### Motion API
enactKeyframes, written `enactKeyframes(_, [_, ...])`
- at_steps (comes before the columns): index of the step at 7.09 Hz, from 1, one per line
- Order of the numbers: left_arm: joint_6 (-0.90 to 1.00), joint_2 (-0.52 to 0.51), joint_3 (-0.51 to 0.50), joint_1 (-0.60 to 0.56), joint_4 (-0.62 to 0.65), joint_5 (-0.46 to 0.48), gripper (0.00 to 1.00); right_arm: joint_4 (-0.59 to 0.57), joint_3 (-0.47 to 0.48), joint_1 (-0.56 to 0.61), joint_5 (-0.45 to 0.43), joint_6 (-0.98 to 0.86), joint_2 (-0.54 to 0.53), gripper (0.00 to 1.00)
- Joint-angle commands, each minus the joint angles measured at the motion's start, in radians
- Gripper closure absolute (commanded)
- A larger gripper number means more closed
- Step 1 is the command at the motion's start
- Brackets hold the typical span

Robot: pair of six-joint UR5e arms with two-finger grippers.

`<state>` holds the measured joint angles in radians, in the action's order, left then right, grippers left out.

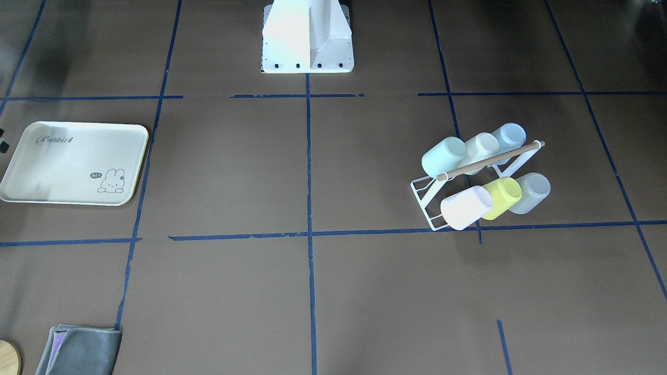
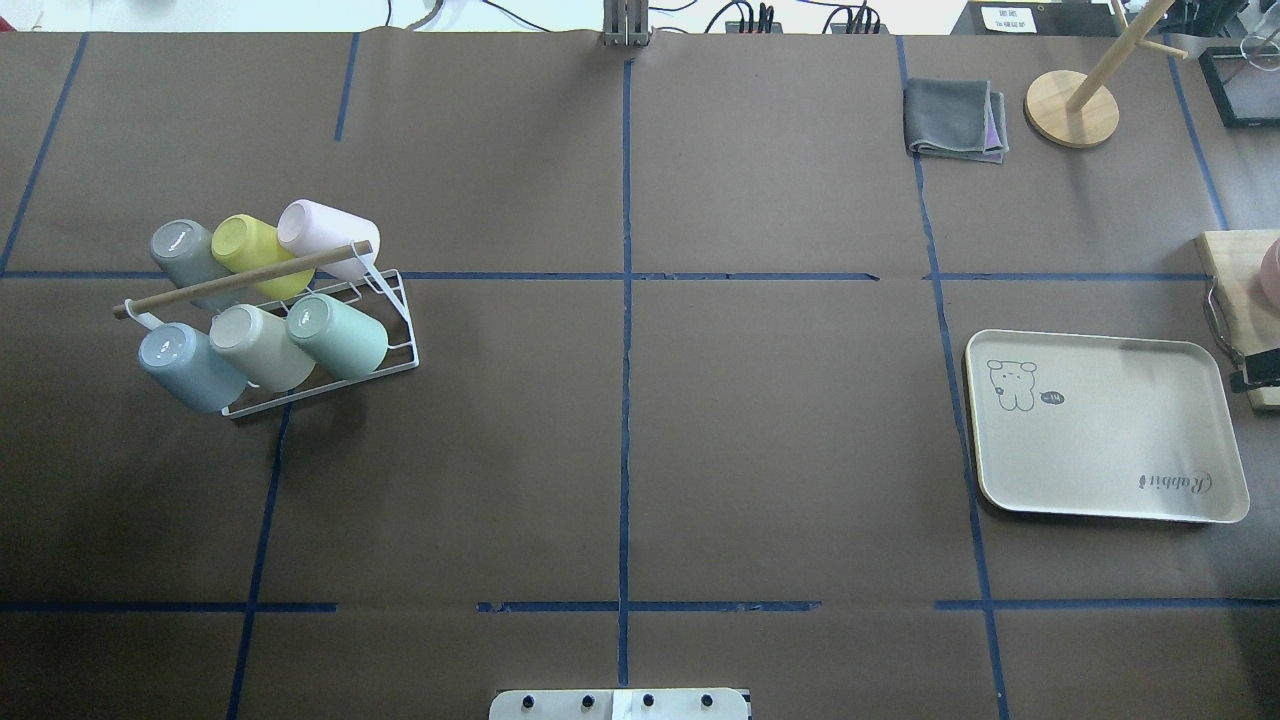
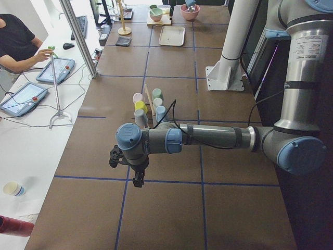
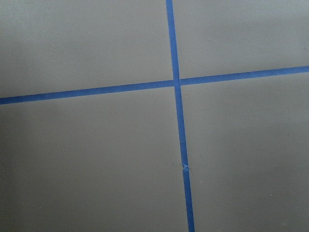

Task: Pick up and place green cup on tray

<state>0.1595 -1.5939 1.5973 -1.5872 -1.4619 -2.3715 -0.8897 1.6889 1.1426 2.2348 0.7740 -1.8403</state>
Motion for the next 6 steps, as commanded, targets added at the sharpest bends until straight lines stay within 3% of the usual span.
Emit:
enactKeyframes(1, [0.0,0.0,0.001,0.0,0.0,0.0,0.0,0.083,-0.051,-0.081,-0.035,0.064,0.001,0.0])
enactKeyframes(3, [0.0,0.0,0.007,0.0,0.0,0.0,0.0,0.084,-0.08,-0.103,-0.037,0.062,-0.002,0.03])
enactKeyframes(5, [0.0,0.0,0.016,0.0,0.0,0.0,0.0,0.086,-0.109,-0.106,-0.038,0.057,0.001,0.11])
enactKeyframes(6, [0.0,0.0,0.023,0.0,0.0,0.0,0.0,0.086,-0.109,-0.106,-0.038,0.057,0.001,0.2])
